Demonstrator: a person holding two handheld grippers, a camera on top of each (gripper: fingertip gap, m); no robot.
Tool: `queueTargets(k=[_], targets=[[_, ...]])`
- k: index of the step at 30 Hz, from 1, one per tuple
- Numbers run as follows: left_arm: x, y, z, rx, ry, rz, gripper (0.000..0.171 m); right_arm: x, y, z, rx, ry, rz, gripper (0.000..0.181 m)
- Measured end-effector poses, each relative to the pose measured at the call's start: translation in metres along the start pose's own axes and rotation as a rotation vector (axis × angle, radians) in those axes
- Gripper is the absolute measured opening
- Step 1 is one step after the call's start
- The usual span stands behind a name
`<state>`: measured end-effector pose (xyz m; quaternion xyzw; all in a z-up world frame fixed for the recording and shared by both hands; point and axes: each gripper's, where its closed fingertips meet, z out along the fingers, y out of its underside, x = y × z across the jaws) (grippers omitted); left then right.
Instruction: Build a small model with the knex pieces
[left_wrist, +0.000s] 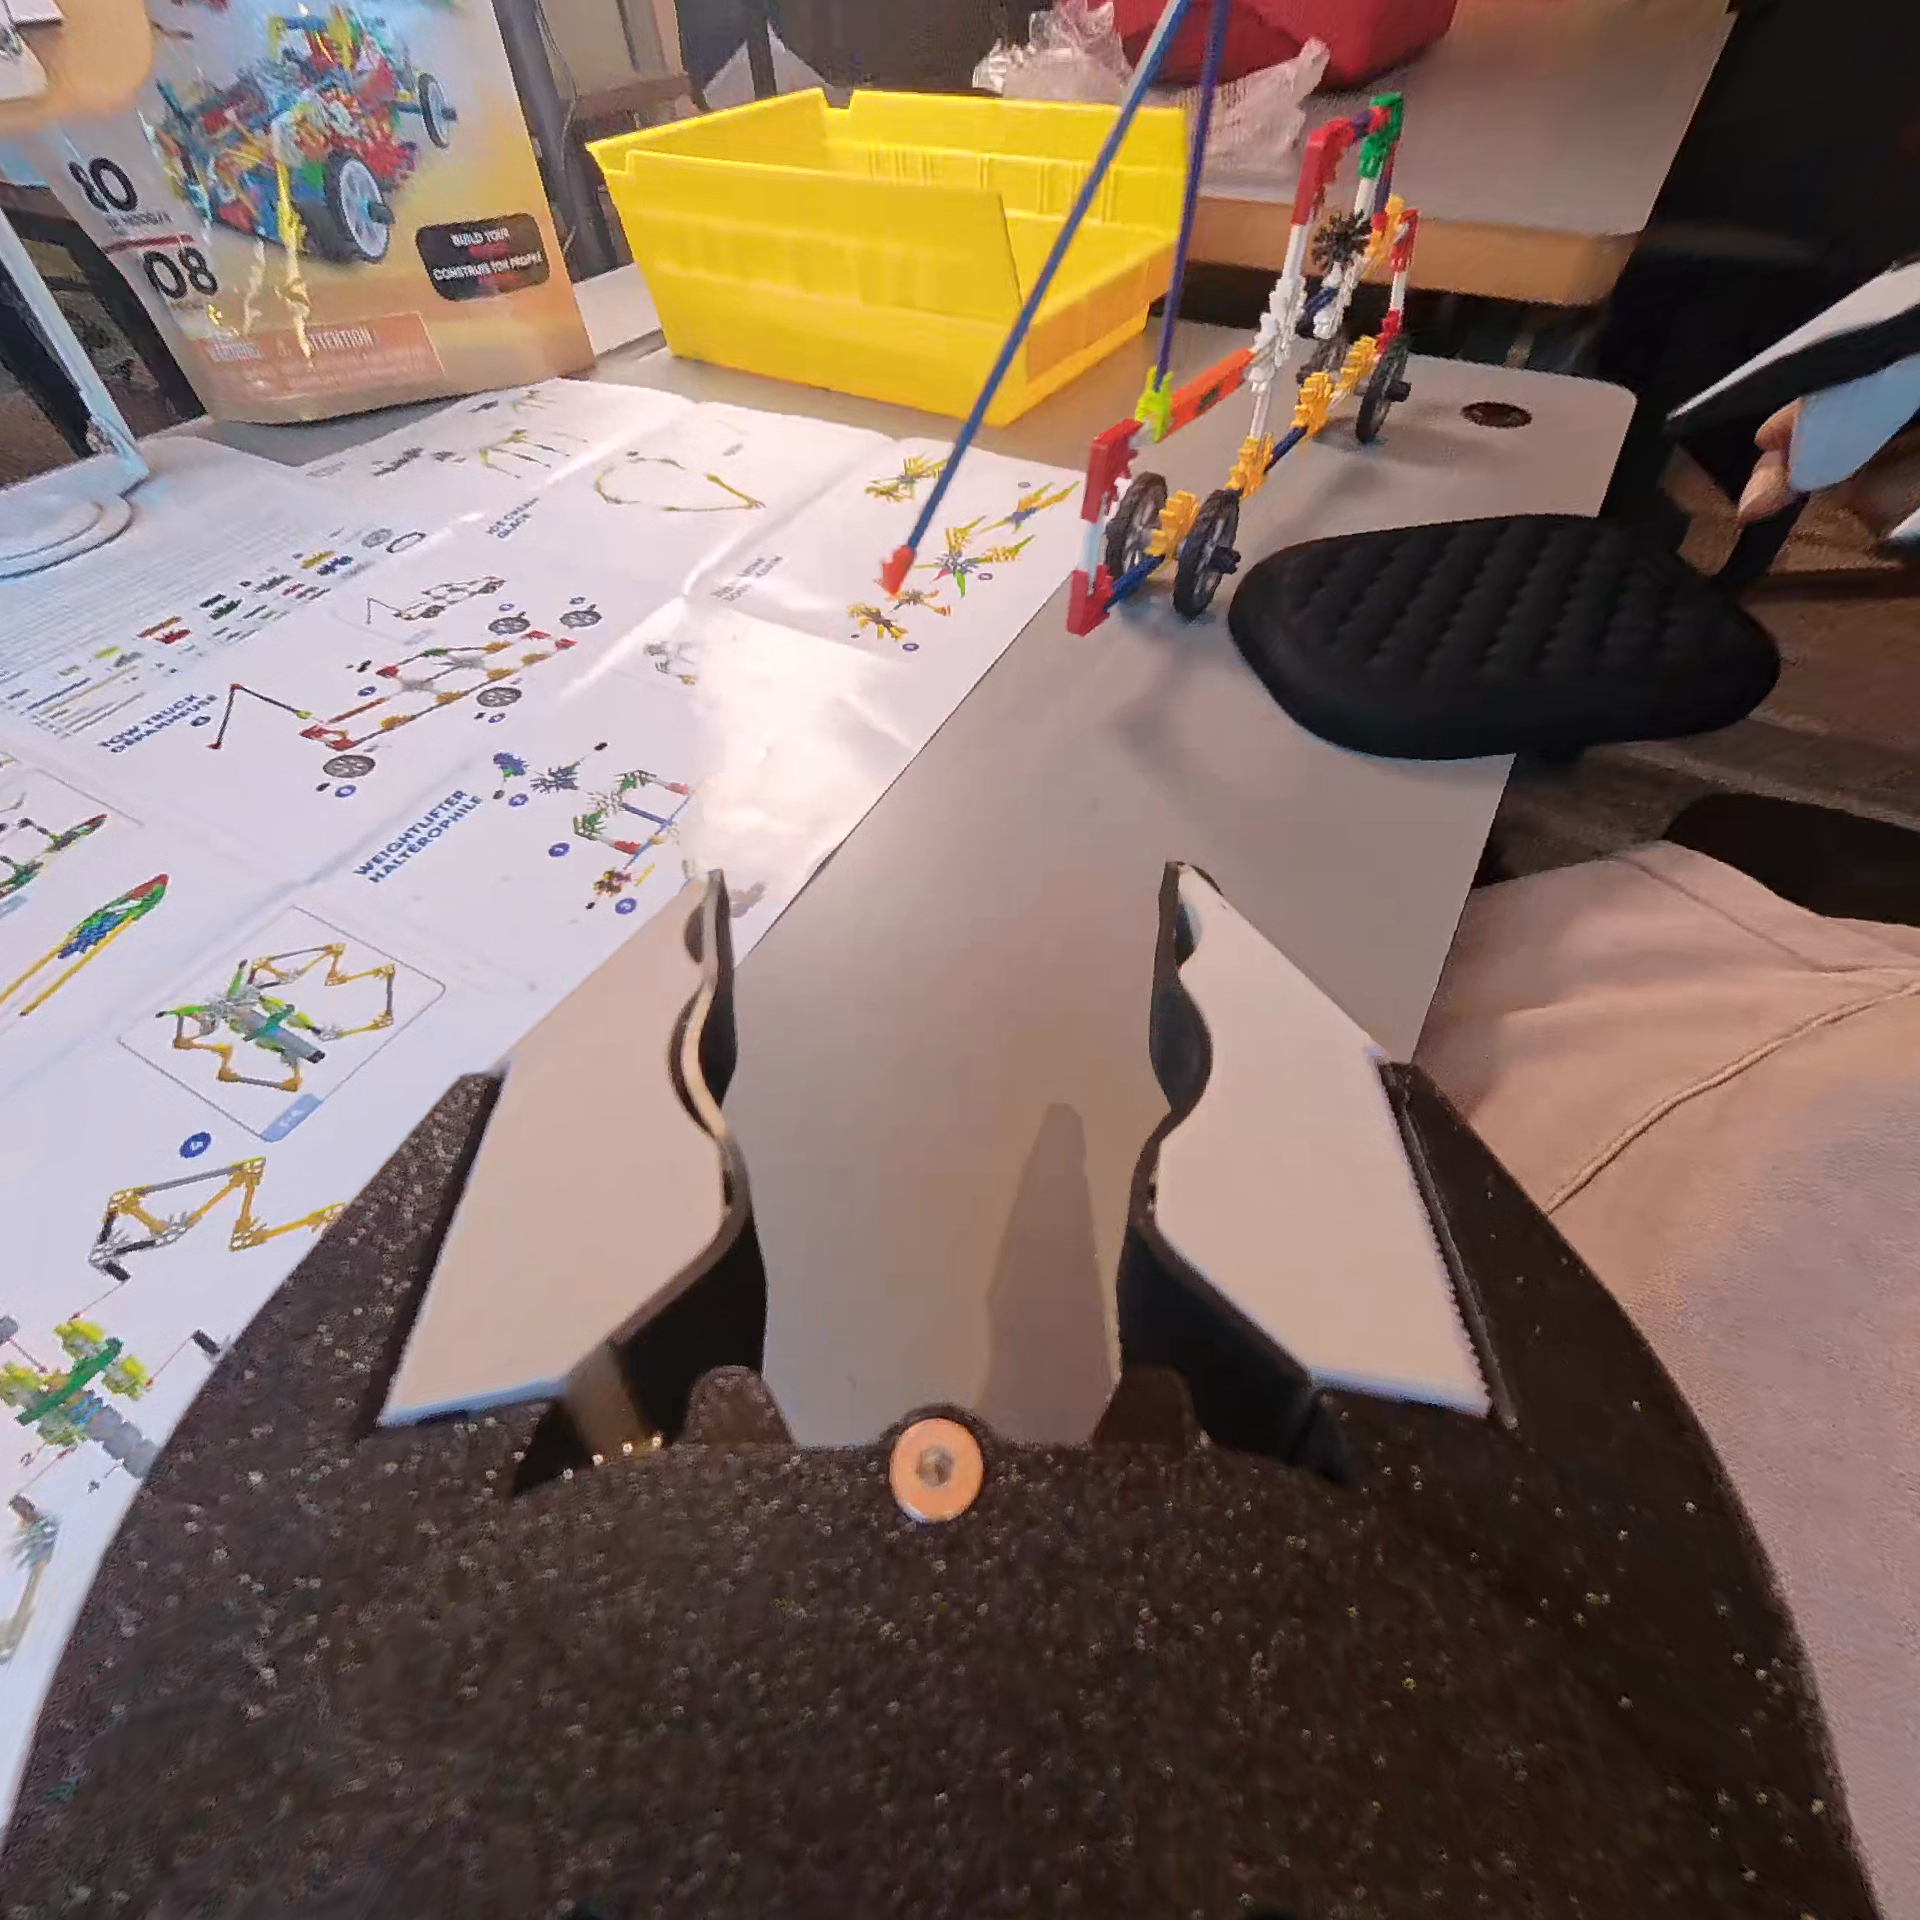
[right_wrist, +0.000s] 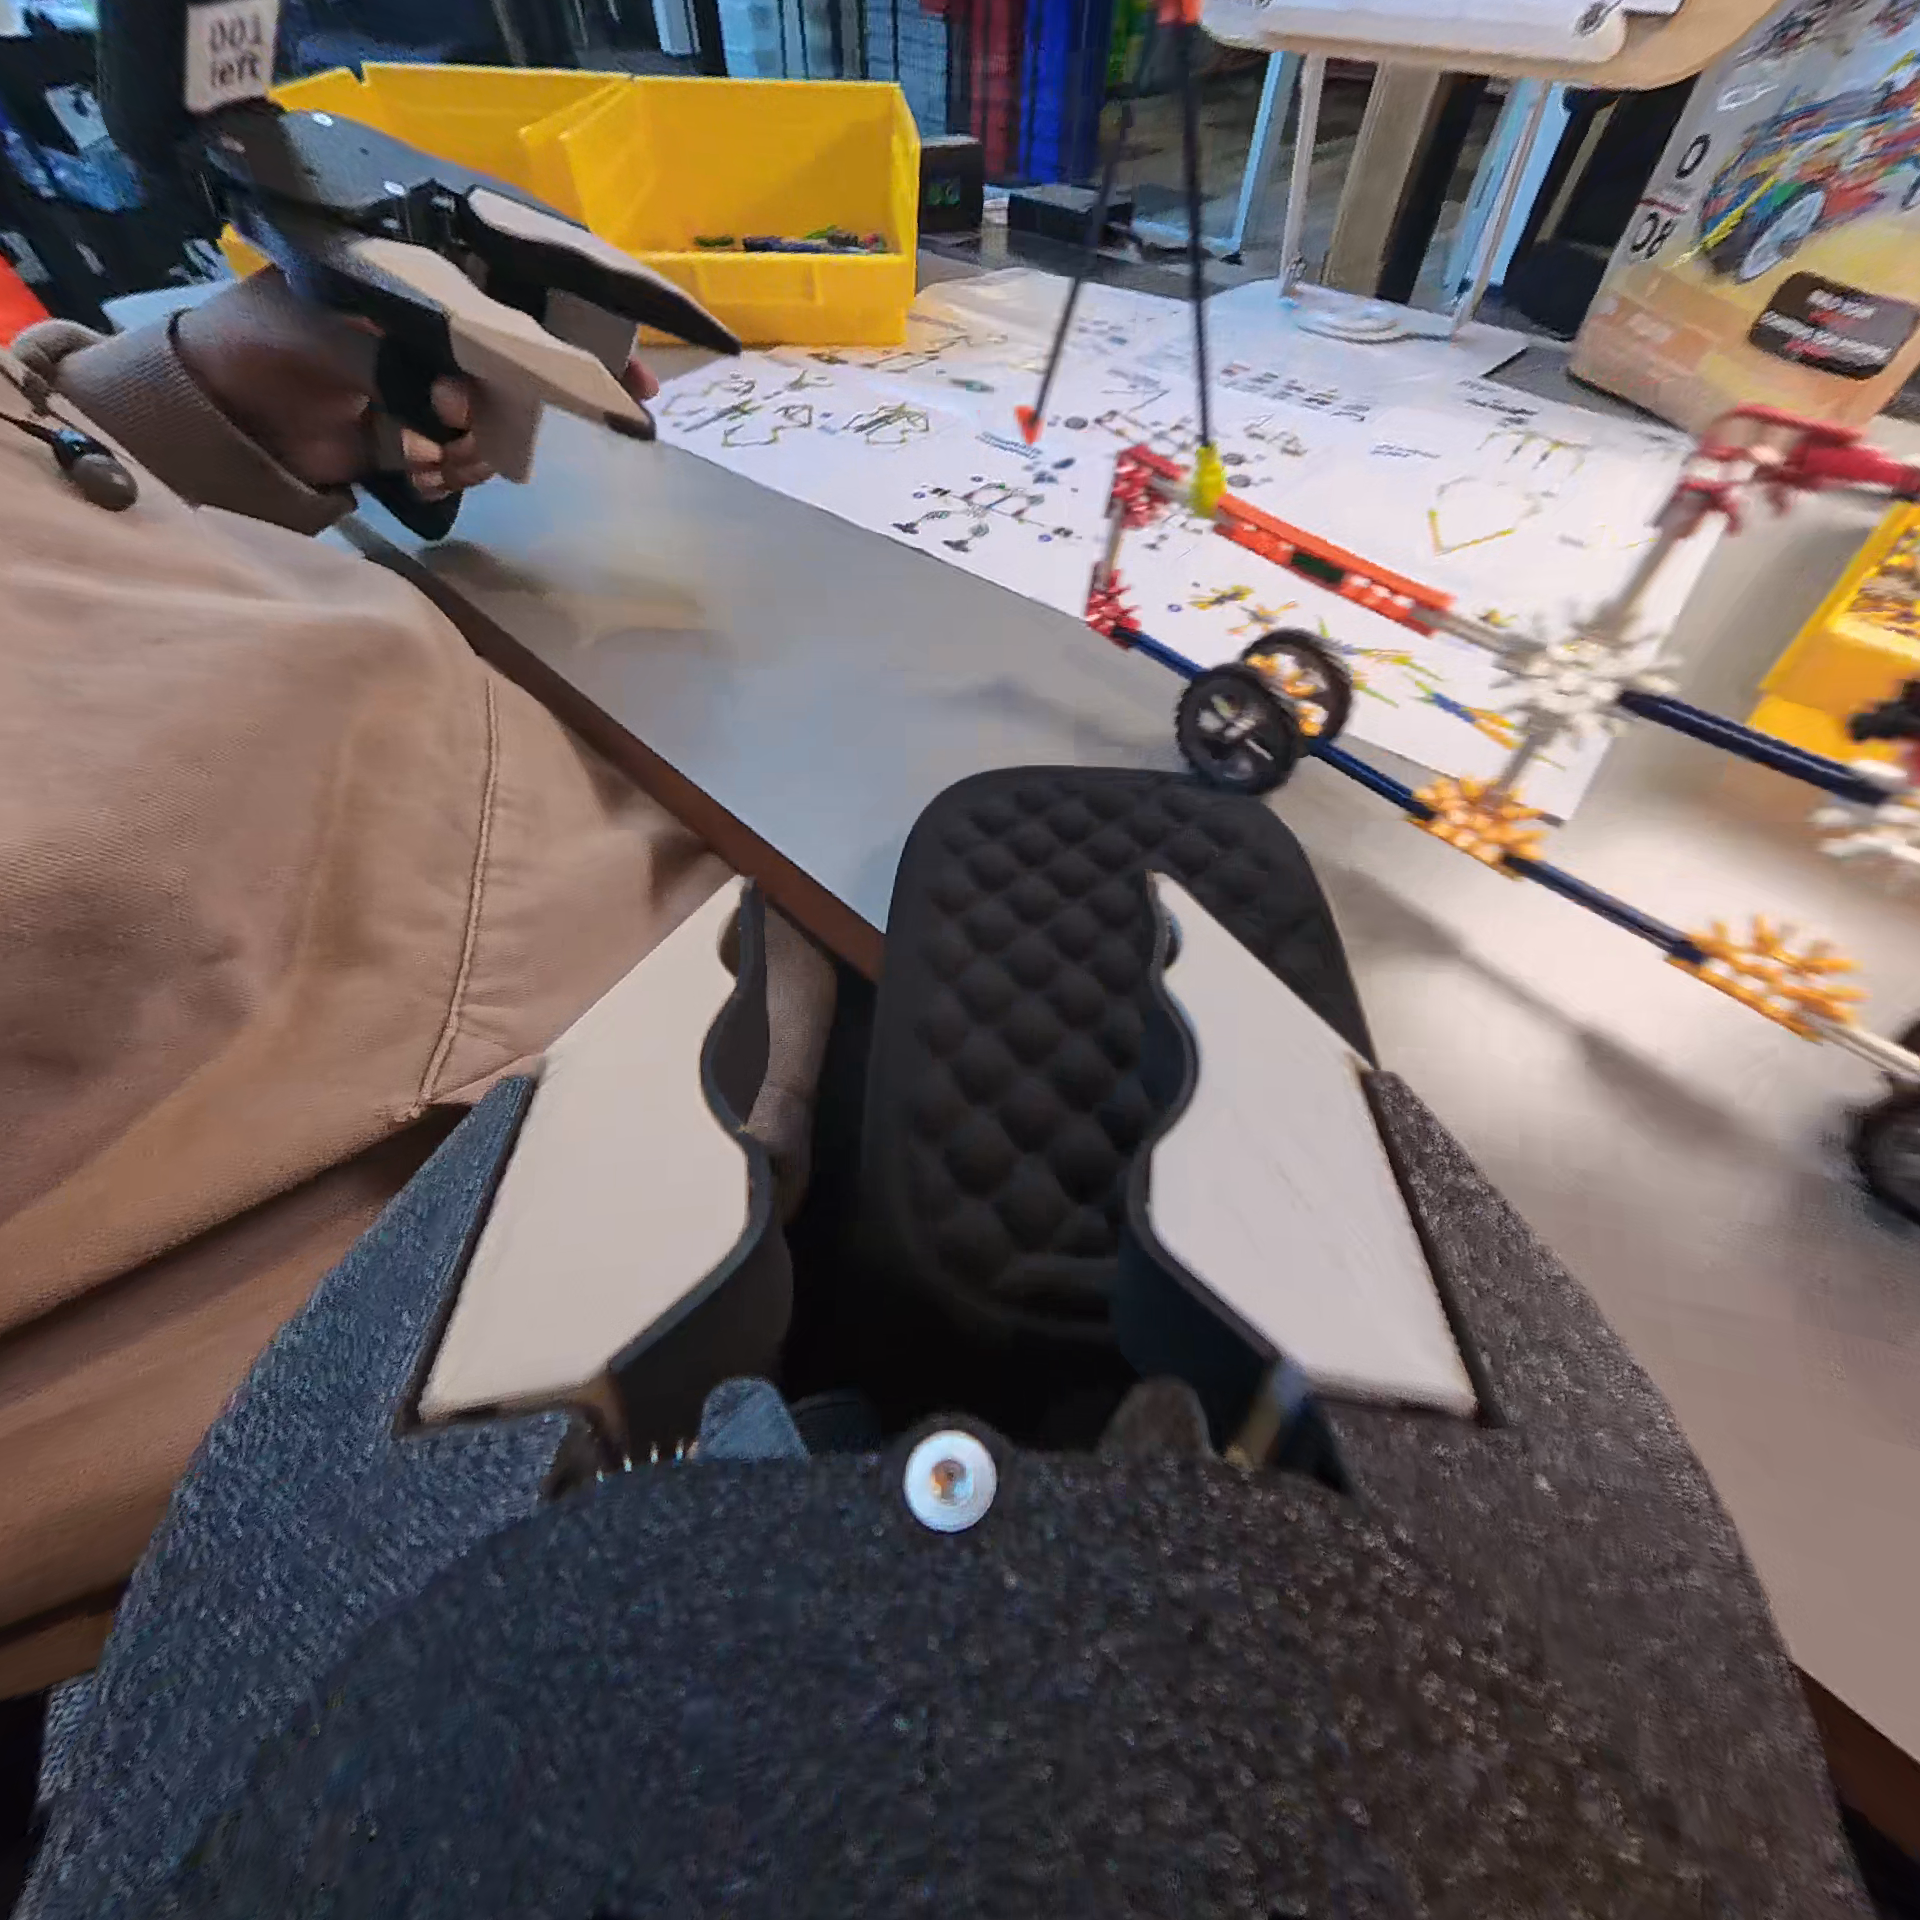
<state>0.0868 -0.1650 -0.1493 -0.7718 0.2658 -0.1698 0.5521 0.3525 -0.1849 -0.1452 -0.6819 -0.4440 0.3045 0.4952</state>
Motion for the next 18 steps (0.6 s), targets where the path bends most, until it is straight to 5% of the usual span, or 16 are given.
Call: queueTargets(k=[18], targets=[[-0.001, -0.006, 0.002, 0.041, -0.013, -0.013, 0.086, -0.004, -0.007, 0.008, -0.011, -0.008, -0.017, 0.07]])
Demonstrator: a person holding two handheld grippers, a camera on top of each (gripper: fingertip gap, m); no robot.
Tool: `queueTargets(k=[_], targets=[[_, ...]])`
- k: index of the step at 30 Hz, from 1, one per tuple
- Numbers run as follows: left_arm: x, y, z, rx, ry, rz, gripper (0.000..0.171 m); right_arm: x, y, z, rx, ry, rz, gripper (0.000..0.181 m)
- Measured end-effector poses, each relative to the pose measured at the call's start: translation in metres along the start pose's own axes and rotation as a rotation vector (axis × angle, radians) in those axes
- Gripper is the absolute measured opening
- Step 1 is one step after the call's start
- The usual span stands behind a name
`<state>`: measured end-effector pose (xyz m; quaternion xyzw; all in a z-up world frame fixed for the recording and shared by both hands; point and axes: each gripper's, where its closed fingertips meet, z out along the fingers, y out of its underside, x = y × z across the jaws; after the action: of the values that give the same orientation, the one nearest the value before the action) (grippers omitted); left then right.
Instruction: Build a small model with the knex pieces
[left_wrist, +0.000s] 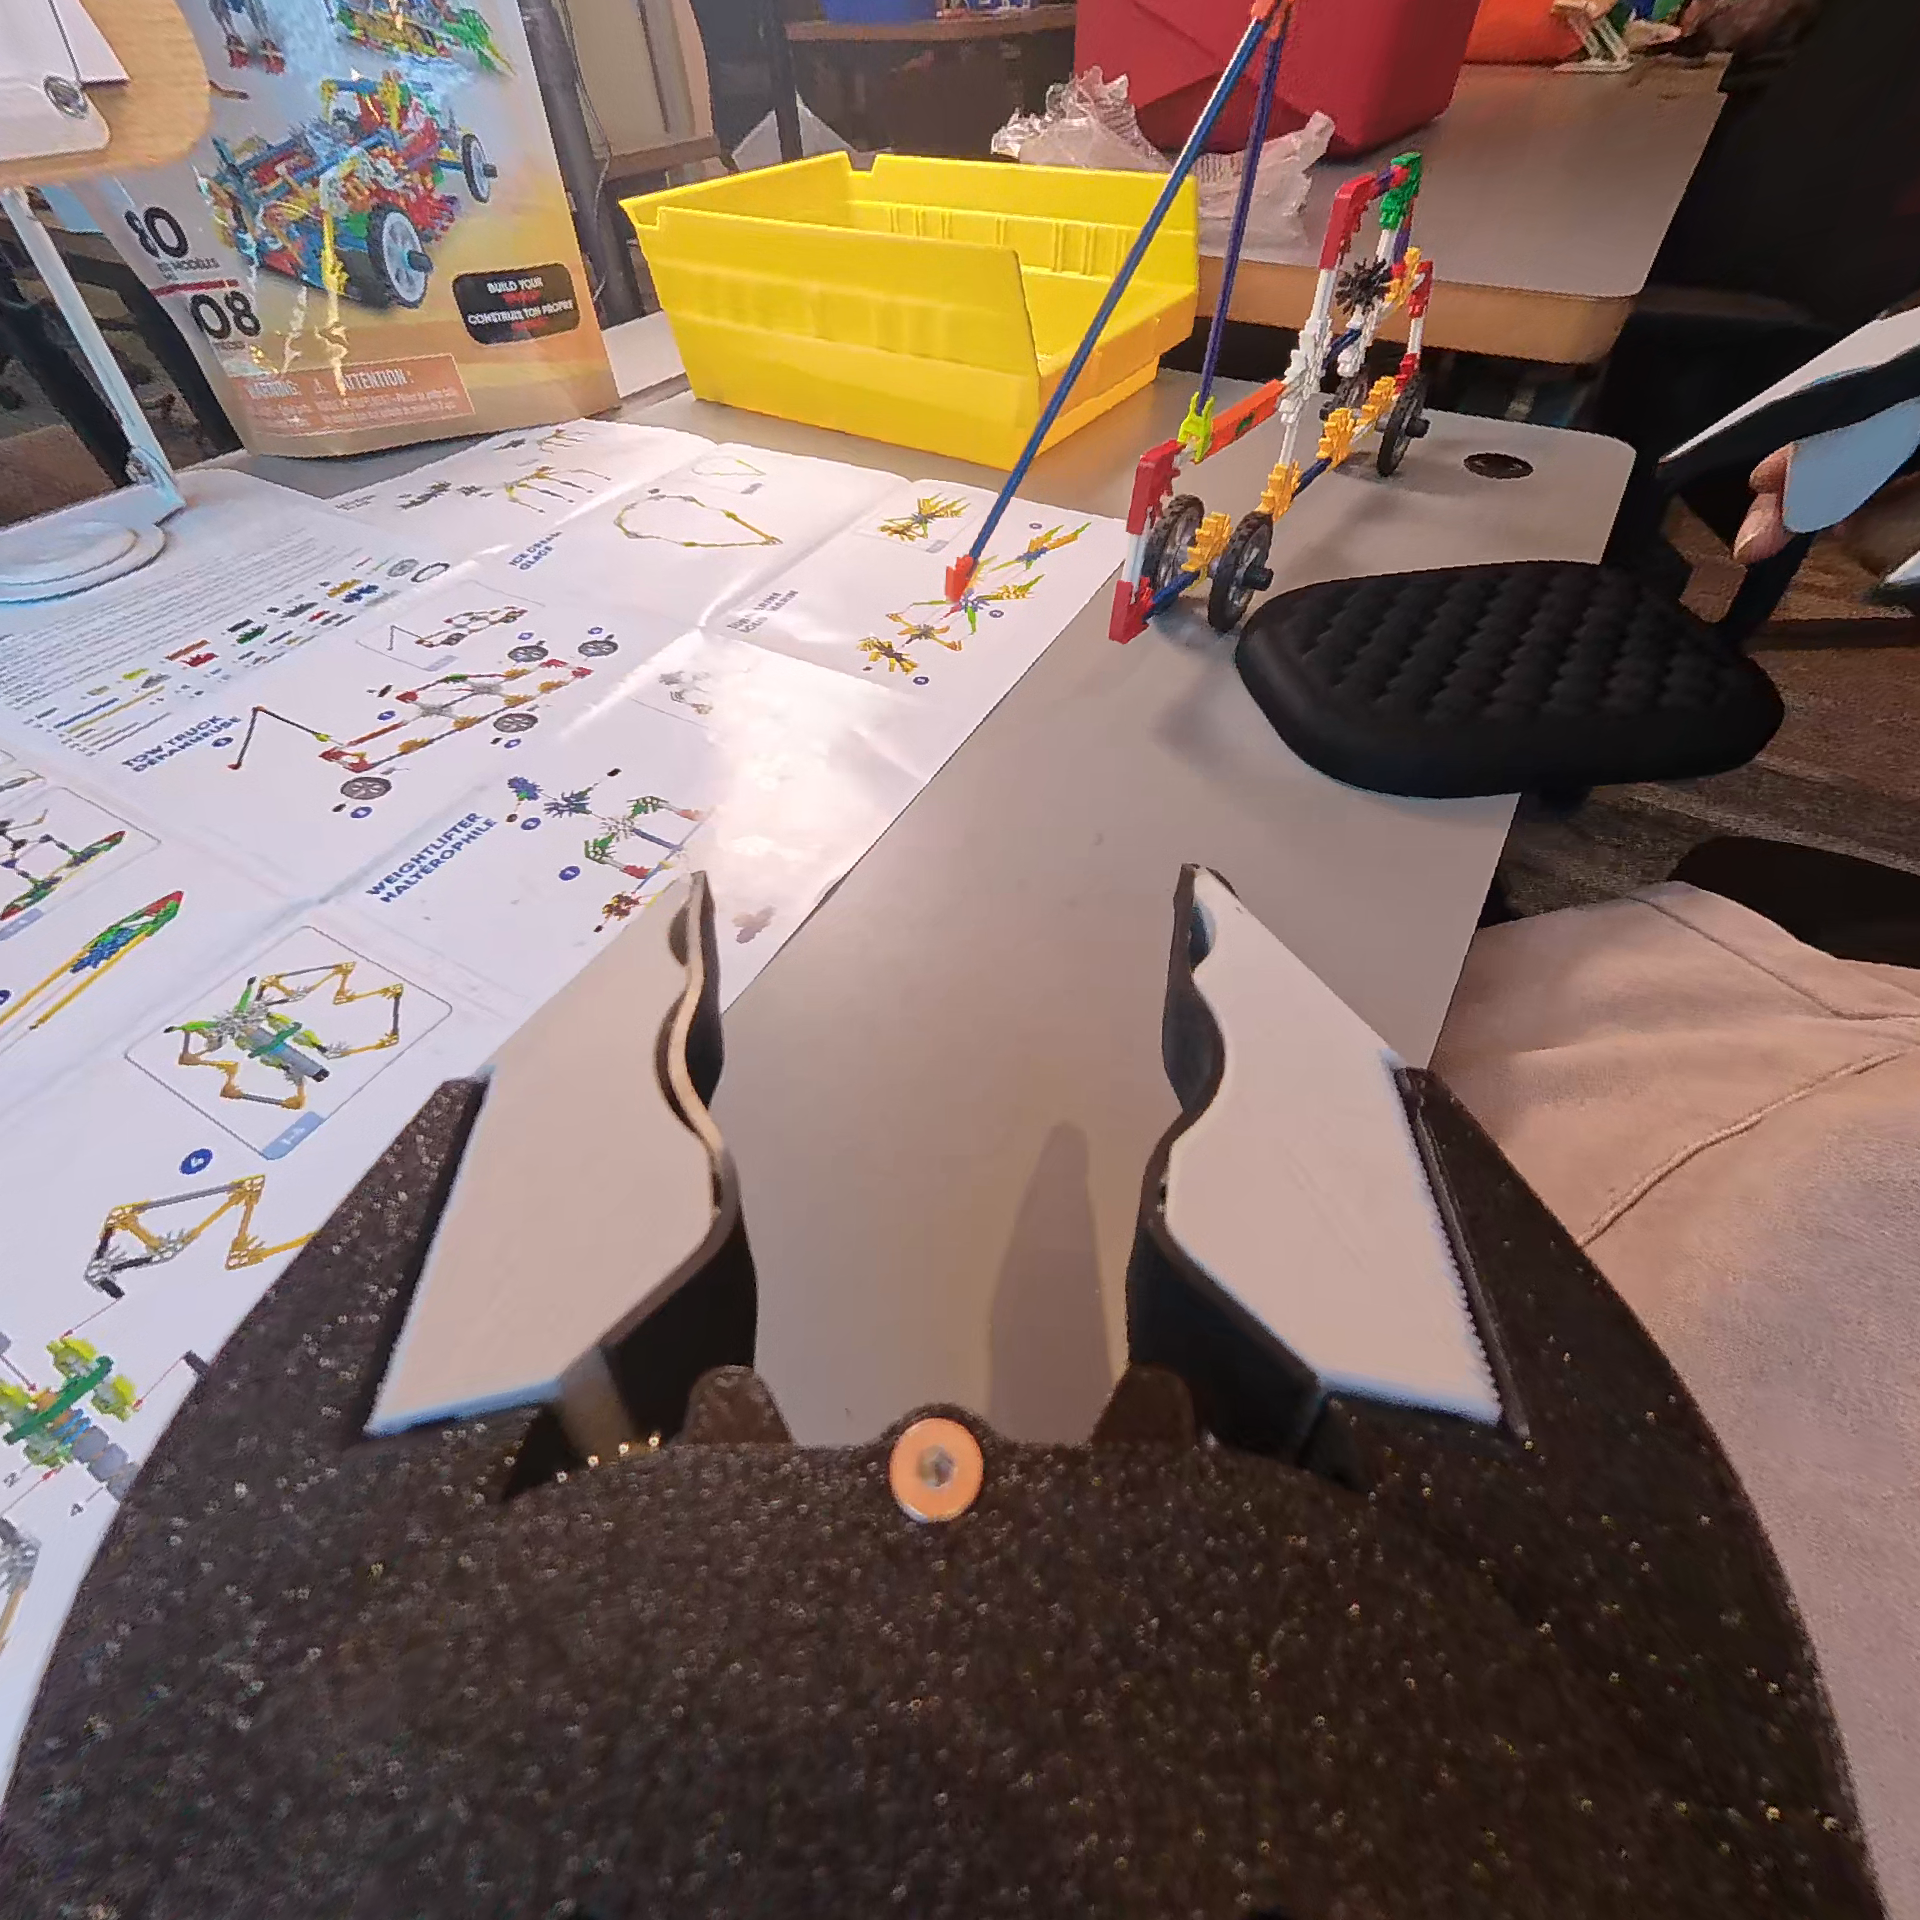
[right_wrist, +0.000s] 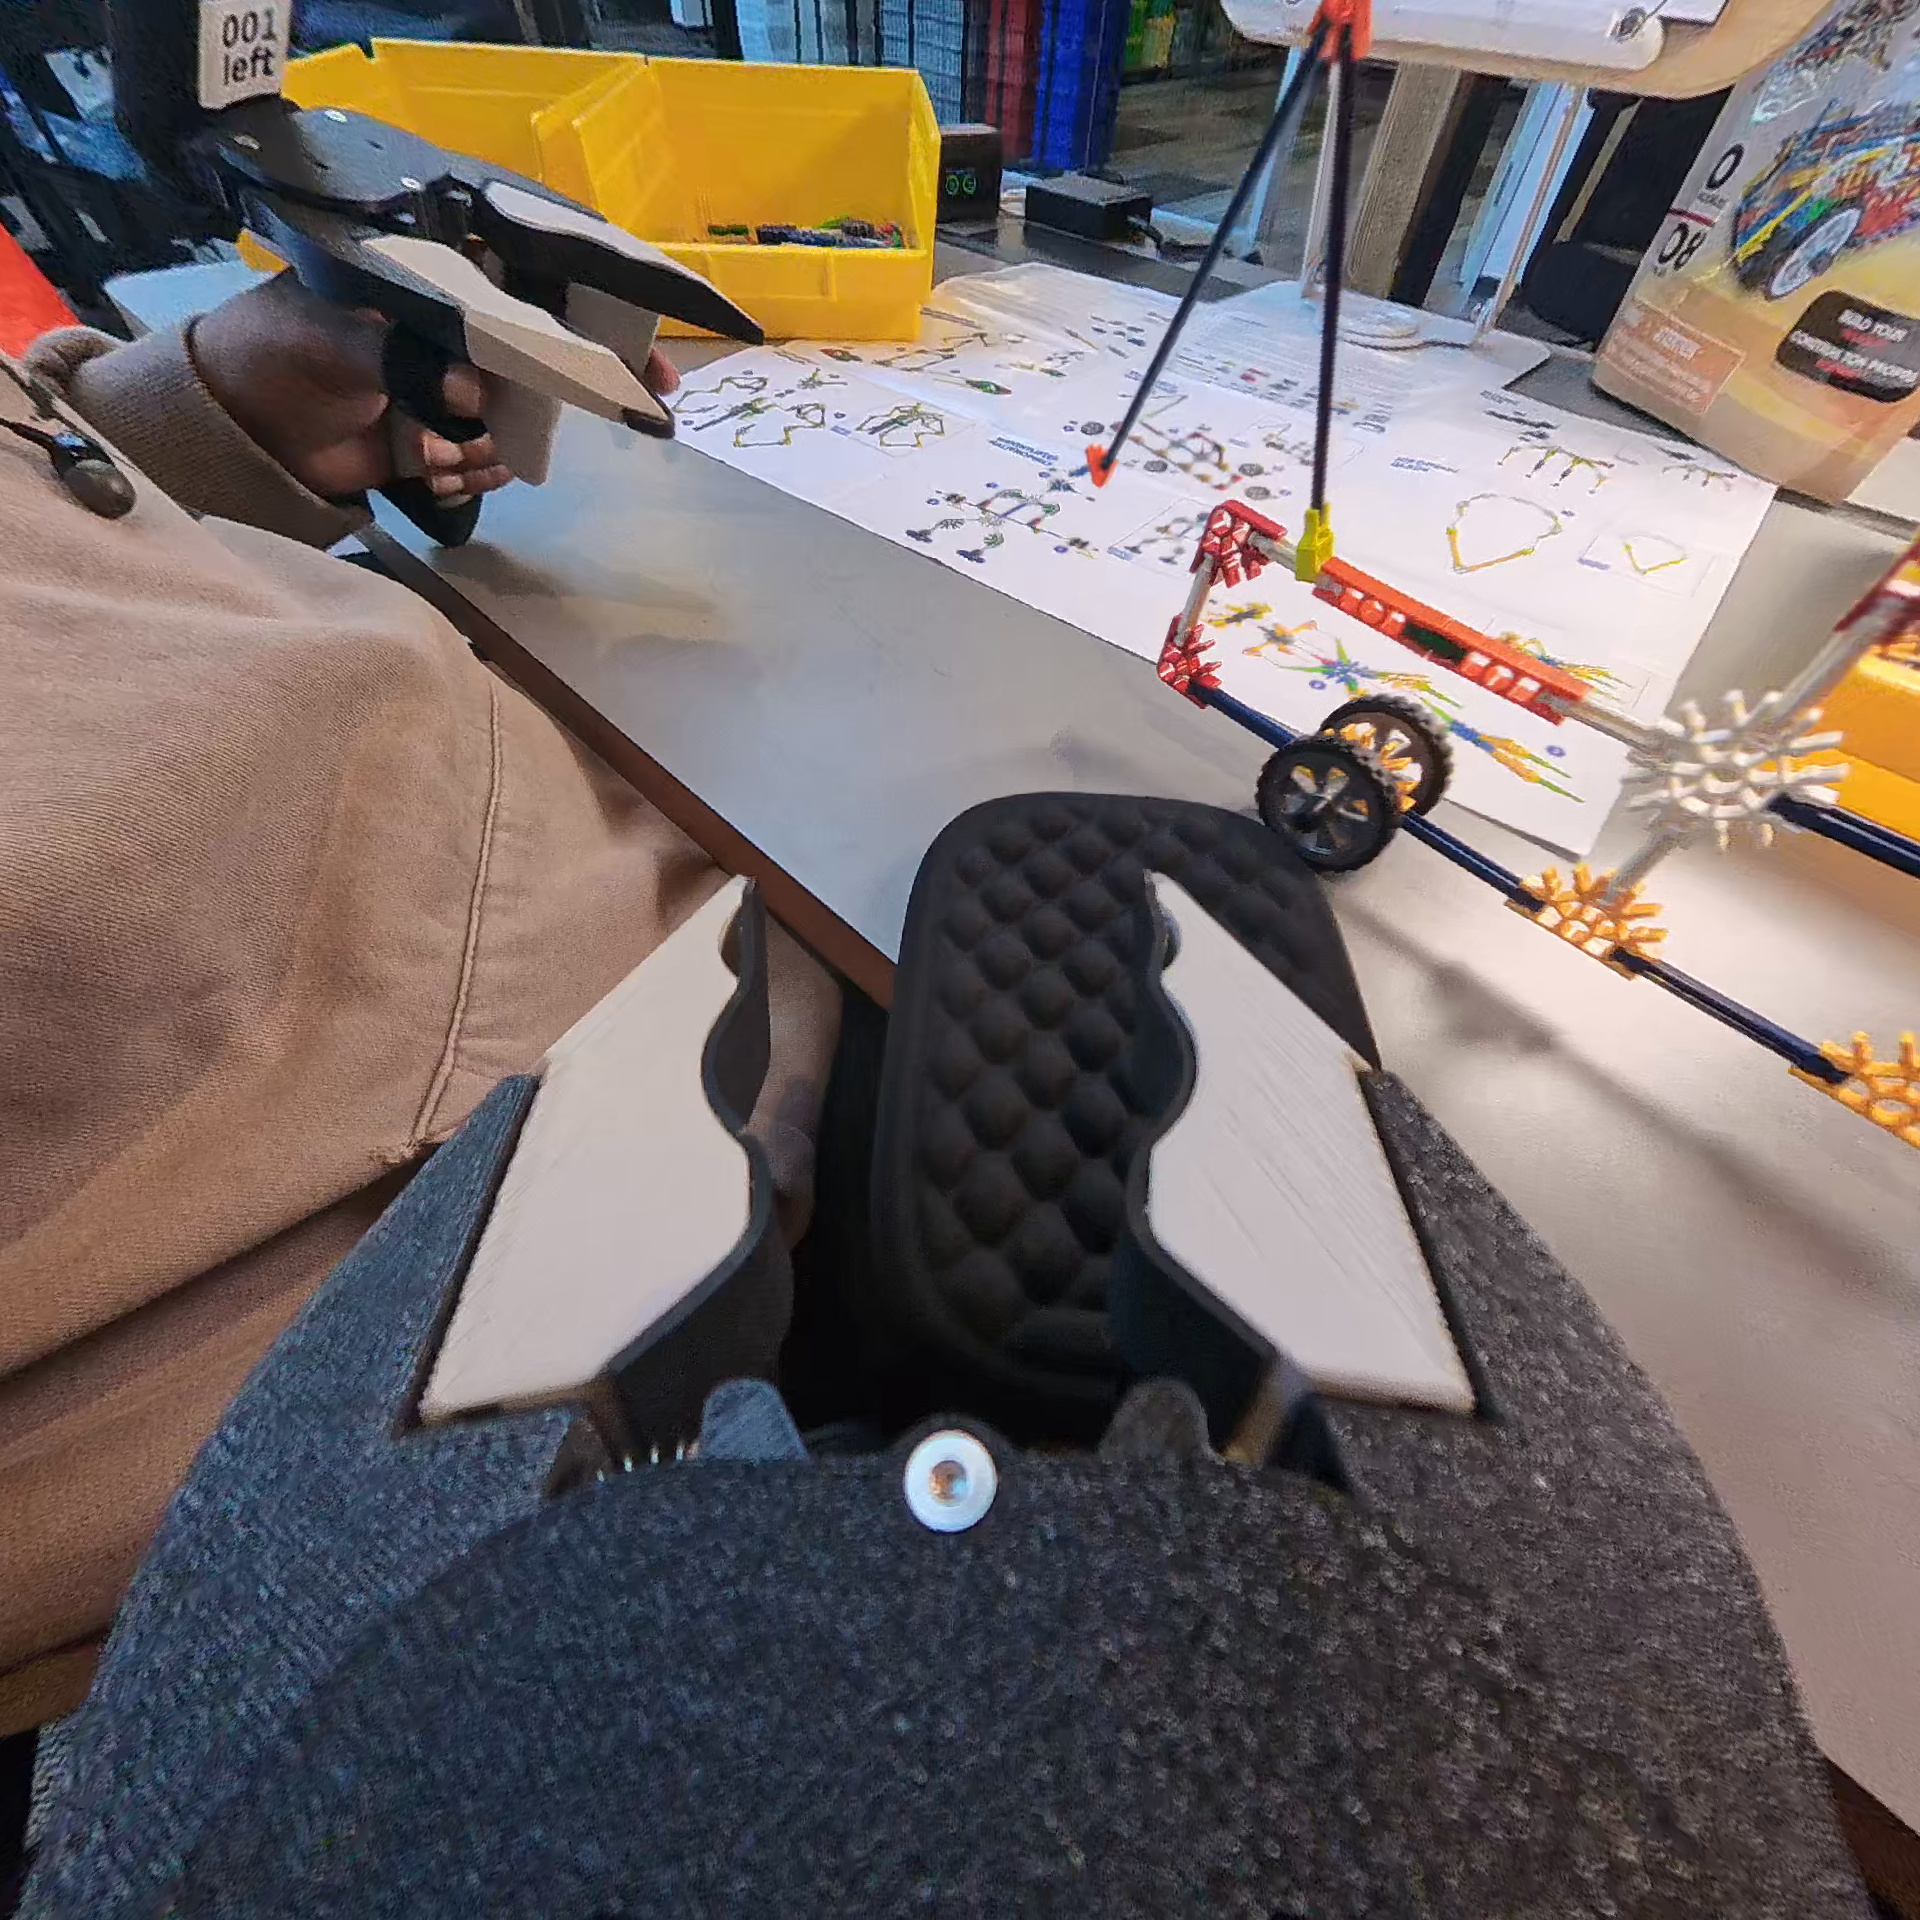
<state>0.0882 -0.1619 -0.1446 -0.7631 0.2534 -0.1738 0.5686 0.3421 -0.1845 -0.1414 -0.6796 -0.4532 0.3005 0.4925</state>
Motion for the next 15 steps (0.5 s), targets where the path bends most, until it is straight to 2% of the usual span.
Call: queueTargets(k=[11, 13, 15], targets=[[0.002, -0.001, -0.003, 0.001, -0.008, 0.012, 0.083, 0.012, 0.004, 0.001, 0.004, 0.054, 0.012, 0.072], [0.0, -0.002, -0.004, 0.005, -0.015, 0.014, 0.083, 0.028, 0.007, 0.002, 0.009, 0.124, 0.03, 0.075], [-0.002, -0.003, -0.006, 0.01, -0.026, 0.014, 0.083, 0.066, 0.011, -0.005, 0.023, 0.295, 0.074, 0.079]])
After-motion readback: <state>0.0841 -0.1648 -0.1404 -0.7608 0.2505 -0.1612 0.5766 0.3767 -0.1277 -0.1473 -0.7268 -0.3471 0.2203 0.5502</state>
